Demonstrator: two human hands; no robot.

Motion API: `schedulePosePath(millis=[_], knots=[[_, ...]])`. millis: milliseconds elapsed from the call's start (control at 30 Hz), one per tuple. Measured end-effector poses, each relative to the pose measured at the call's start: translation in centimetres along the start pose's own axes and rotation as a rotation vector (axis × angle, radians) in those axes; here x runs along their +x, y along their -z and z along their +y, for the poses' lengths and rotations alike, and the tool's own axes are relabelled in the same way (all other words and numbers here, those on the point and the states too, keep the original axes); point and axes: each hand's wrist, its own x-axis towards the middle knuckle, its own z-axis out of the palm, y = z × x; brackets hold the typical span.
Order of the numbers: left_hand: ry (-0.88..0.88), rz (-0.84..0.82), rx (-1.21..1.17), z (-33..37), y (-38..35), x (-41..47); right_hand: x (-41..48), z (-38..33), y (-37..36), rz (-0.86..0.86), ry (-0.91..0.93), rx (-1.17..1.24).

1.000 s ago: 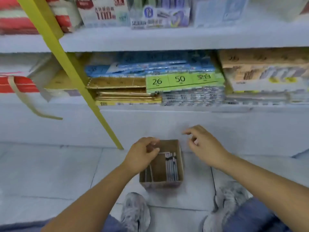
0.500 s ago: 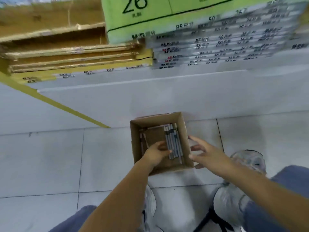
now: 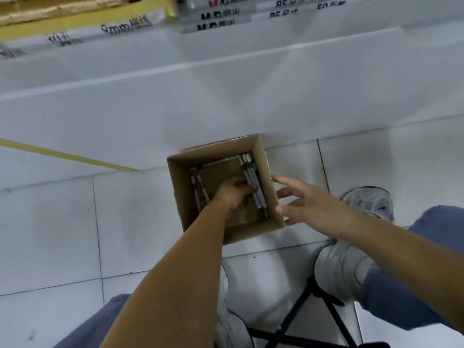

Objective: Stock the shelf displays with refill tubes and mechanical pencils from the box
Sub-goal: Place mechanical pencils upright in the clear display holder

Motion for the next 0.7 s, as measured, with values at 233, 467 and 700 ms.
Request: schedulePosePath(millis=[233,467,700], knots=[[0.051,-0.062,-0.083,0.7,-0.5,0.3,0.1,0.2,0.2,-0.017,0.028,0.019],[0.116,-0.142,-0.242,1.2,-0.8,-0.4,0.0,0.1,0.1,-0.014,0.034,0.019],[0.127,-0.170,-0.174,0.8,-0.9,-1.5,0.2,0.5,-0.2,-0.012,0.057,0.019]])
